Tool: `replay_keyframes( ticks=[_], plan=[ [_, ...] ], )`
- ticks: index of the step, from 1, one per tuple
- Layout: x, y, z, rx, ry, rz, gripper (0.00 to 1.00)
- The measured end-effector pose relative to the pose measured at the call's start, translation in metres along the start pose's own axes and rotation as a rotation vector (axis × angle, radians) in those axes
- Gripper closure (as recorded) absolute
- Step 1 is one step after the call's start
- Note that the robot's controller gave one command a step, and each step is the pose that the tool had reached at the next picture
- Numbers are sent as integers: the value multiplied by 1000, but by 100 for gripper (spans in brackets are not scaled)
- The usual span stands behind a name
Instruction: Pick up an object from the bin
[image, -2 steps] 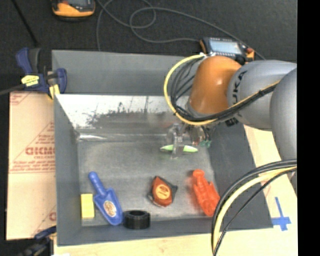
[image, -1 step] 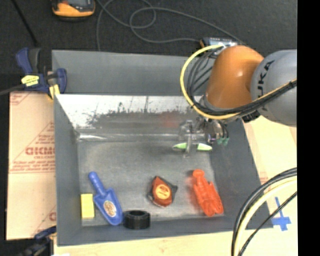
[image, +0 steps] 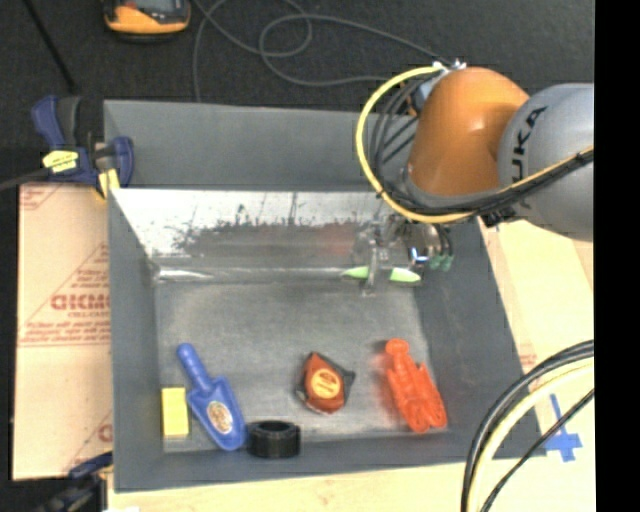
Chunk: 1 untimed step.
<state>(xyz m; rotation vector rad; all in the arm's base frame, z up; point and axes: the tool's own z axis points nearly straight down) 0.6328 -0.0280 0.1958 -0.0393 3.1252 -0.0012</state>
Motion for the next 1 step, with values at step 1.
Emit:
replay_keyframes(
  ticks=[1],
  plan=[
    [30,-12,-39,-2,22,1,100]
  ],
)
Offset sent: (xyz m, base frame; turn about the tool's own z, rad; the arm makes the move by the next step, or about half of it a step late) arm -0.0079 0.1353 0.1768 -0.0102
